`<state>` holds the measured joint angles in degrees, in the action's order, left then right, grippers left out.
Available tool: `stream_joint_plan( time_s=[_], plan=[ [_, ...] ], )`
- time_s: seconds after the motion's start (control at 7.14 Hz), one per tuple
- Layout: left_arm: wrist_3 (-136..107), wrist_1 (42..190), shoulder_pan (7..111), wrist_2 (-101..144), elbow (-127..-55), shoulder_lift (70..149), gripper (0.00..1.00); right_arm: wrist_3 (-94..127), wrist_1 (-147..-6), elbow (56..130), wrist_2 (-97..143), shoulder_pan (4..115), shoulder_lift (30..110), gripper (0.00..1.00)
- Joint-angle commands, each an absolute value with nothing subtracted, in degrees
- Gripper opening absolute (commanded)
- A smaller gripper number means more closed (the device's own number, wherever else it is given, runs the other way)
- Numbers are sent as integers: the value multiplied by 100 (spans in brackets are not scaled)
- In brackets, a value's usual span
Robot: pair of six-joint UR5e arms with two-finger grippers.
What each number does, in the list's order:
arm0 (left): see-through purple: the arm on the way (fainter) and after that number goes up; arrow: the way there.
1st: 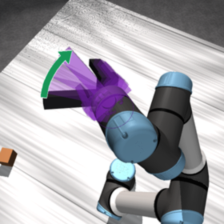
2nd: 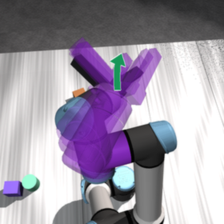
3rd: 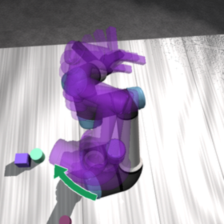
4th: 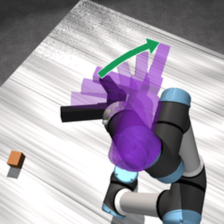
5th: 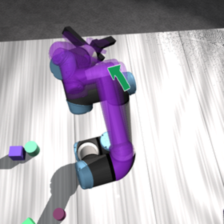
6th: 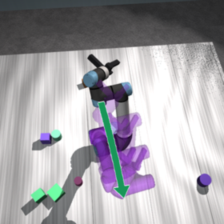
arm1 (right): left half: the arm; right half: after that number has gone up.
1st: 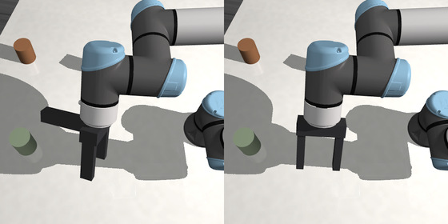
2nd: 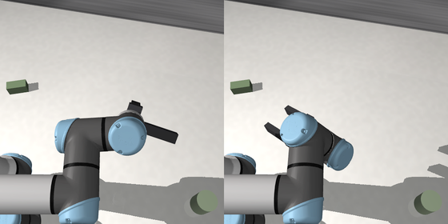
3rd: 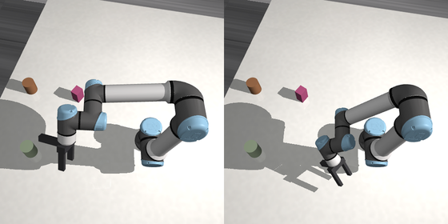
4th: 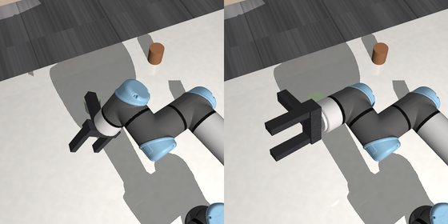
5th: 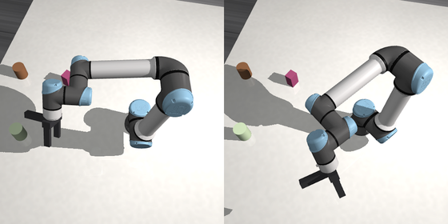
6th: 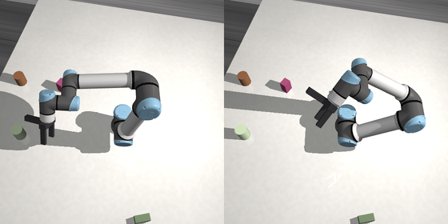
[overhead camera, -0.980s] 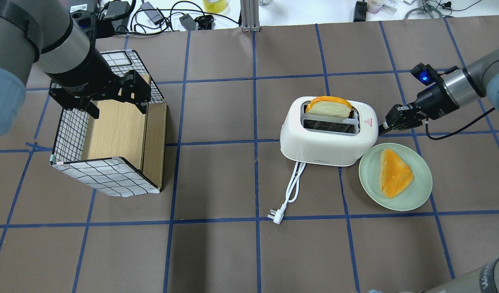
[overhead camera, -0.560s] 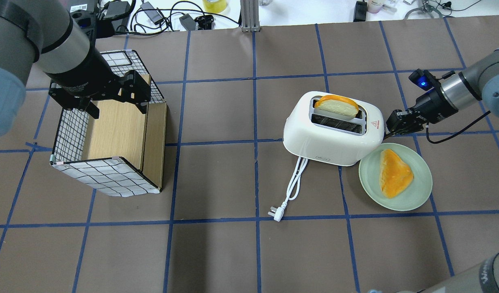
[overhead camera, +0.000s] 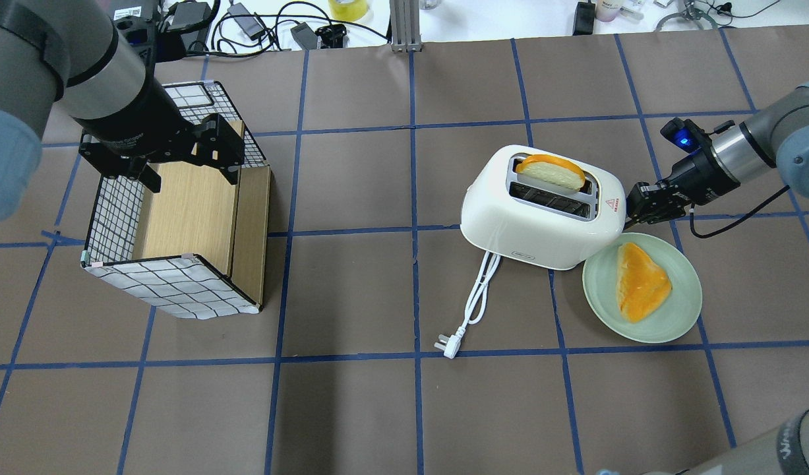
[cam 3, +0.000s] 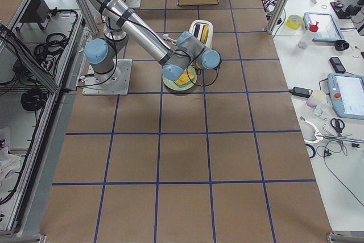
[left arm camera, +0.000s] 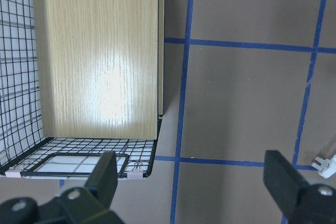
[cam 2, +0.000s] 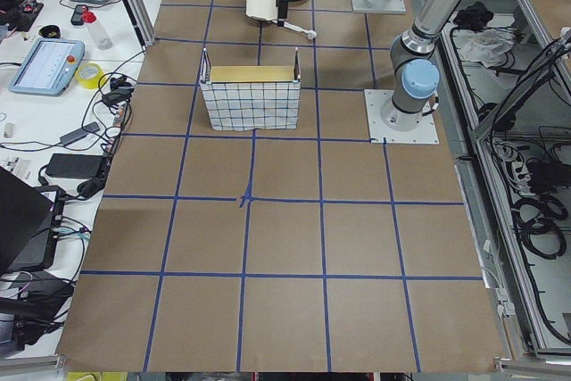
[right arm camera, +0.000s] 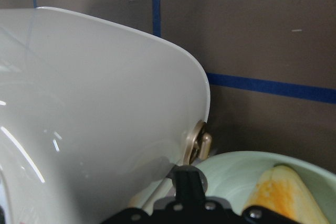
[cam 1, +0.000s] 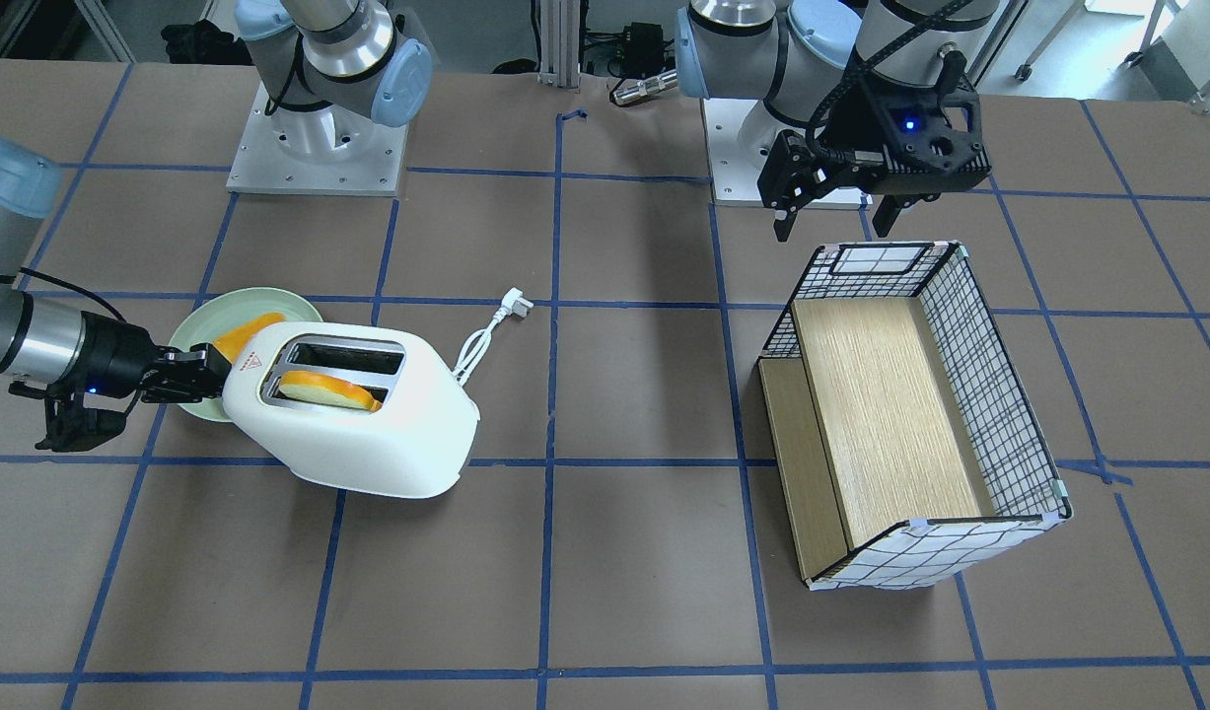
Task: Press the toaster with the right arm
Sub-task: 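Press the toaster lever down with the right gripper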
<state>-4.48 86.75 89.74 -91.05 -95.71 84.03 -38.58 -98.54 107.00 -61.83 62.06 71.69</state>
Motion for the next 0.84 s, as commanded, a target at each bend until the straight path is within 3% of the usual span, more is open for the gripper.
stream_joint_plan(
  time_s=[0.0,0.7],
  plan=[
    [-448,8675,8974,-9105,-9571,8402,100,-3789,-9923,10740,-6214,6214,7154,0],
    [-448,8675,8974,-9105,-9571,8402,100,-2004,-9968,10267,-6214,6794,7796,0]
  ],
)
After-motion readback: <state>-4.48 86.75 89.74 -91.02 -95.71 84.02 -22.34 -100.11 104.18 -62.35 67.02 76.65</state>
